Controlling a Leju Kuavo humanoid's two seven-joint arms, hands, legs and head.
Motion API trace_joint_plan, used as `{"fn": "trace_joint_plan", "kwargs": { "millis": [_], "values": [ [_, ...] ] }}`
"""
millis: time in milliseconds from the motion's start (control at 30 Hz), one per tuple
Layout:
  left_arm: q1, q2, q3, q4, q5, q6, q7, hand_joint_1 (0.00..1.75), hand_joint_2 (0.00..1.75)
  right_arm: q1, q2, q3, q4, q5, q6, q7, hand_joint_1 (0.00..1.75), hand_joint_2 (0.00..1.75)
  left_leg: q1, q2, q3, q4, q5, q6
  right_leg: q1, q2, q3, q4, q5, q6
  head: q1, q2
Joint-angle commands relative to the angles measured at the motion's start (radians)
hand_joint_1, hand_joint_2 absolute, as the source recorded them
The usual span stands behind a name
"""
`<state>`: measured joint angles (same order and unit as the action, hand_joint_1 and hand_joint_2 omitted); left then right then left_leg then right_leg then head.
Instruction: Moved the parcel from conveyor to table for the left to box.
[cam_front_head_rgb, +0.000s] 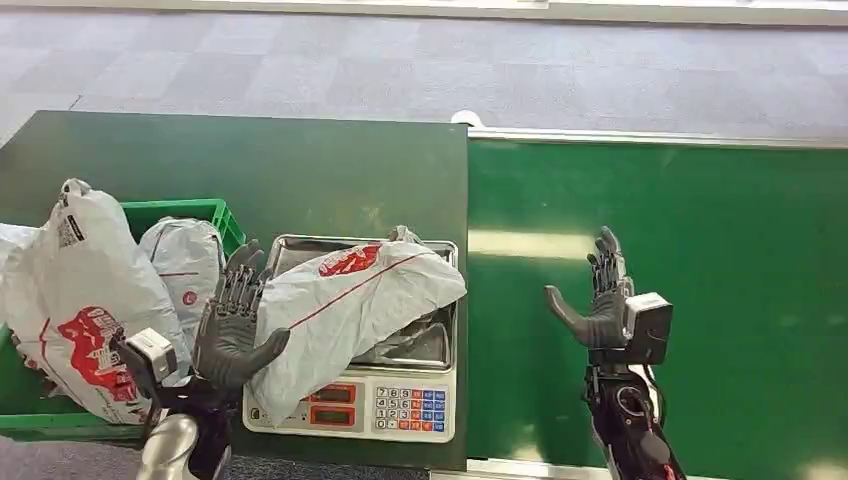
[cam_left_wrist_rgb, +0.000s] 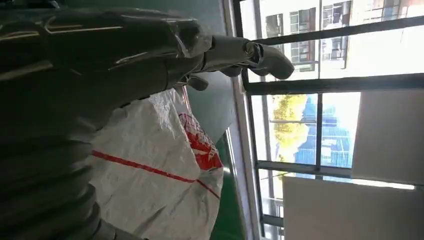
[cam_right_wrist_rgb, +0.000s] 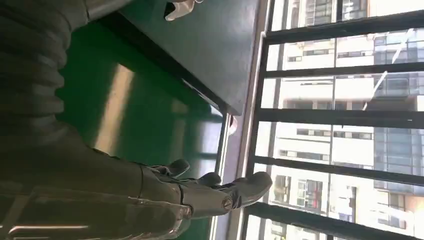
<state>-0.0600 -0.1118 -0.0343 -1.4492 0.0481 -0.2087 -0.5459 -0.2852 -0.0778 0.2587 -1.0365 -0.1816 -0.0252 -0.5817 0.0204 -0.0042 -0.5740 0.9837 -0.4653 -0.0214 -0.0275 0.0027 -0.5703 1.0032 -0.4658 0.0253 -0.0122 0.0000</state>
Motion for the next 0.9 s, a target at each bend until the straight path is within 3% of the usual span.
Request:
{"fn": "trace_joint_plan", "kwargs": {
  "millis": [33,167,300,467,500,567,667,900],
  "values": [
    [-0.022,0.03,-0.018,0.075,0.015,-0.037,0.039,0.0,1.75,-0.018,0.006,-0.008,0.034,0.006,0.002,0.037,0.0,1.75,0.0,0.0,0.001,-0.001,0.0,0.001,0.0,0.0,0.001,-0.001,0.0,-0.002,0.0,0.0],
    [-0.004,0.031,-0.017,0.099,0.007,-0.038,0.037,0.0,1.75,0.028,-0.001,-0.006,0.003,0.029,0.025,0.015,0.0,1.75,0.0,-0.001,0.003,-0.003,0.001,0.001,0.001,-0.002,0.003,-0.002,0.0,-0.003,0.0,0.0],
    [-0.009,0.027,-0.018,0.093,0.003,-0.038,0.025,0.0,1.75,0.009,-0.002,-0.012,0.002,0.045,0.044,0.014,0.0,1.75,0.0,0.0,0.001,-0.002,0.0,0.001,0.0,0.0,0.001,-0.001,0.0,-0.002,0.0,0.0],
    [-0.017,0.067,-0.076,0.092,-0.156,0.016,-0.031,0.0,1.75,0.0,0.012,0.007,0.023,0.089,0.097,0.0,0.0,1.75,0.0,0.0,0.0,-0.001,0.0,0.001,0.0,0.0,0.0,0.0,0.0,-0.001,0.0,0.0],
    [-0.026,0.119,-0.179,0.11,-0.429,0.145,0.01,0.0,1.75,-0.025,0.006,0.024,0.053,0.103,0.118,-0.005,0.0,1.75,0.0,0.001,0.001,-0.002,0.001,0.001,0.0,0.0,0.001,-0.001,0.001,-0.002,0.0,0.0],
    [-0.03,0.114,-0.195,0.146,-0.565,0.246,0.037,0.0,1.75,-0.053,0.002,0.024,0.092,0.107,0.13,-0.013,0.0,1.75,-0.001,0.0,0.001,-0.001,0.001,0.001,0.0,0.0,0.001,0.0,0.0,-0.002,0.0,0.0],
    [-0.038,0.131,-0.235,0.185,-0.693,0.207,0.133,0.0,1.75,-0.078,-0.001,0.026,0.129,0.112,0.15,-0.021,0.0,1.75,0.0,0.001,0.002,-0.002,0.001,0.001,0.0,0.0,0.001,-0.001,0.001,-0.002,-0.001,0.0],
    [-0.069,0.121,-0.249,0.27,-0.837,0.196,0.221,0.0,1.75,-0.054,0.008,0.012,0.1,0.13,0.144,-0.009,0.0,1.75,-0.001,-0.001,0.003,-0.002,0.001,0.001,0.0,-0.001,0.004,-0.002,0.0,-0.002,0.0,0.0]
  ]
}}
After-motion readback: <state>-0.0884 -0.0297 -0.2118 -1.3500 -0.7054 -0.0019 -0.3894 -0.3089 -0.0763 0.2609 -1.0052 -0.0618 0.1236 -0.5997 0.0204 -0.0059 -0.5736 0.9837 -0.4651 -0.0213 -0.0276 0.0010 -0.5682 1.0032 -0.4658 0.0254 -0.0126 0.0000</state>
